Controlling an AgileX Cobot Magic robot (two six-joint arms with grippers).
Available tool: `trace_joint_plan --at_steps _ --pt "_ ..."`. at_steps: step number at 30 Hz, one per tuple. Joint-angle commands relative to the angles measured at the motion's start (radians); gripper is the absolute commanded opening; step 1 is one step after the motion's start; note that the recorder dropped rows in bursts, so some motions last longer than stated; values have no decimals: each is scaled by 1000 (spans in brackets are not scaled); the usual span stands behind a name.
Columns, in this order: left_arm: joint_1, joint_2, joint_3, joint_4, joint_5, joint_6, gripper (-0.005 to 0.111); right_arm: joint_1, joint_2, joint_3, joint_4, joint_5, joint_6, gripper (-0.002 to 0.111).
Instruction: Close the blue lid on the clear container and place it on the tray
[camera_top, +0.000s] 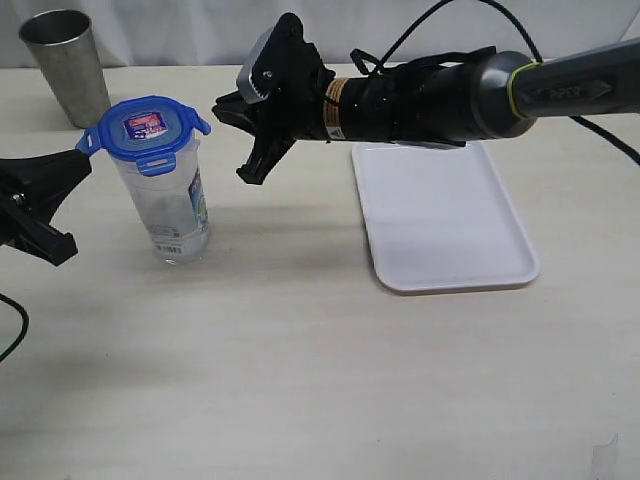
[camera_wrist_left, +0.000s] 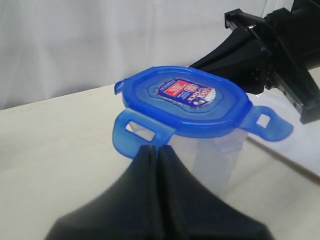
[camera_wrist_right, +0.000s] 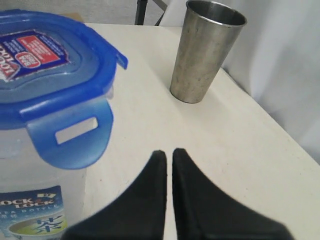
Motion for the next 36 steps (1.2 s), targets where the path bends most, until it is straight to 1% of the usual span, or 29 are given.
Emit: trace_joint_plan --at_steps 1,6,13,22,36 --pt "0 4 -6 -3 -1 -10 0 -1 -3 -7 3 -15 17 4" --pt "0 4 -6 -16 -1 -10 0 -1 -3 -7 -48 -24 25 4" --pt "0 4 -8 -32 -1 -10 0 -1 -3 -7 -52 -48 42 4" --pt "0 4 -8 -36 -4 -10 0 -1 -3 -7 -110 -50 62 4" --pt "0 4 -8 -26 -16 -19 0 -1 -29 -7 -91 -48 79 4"
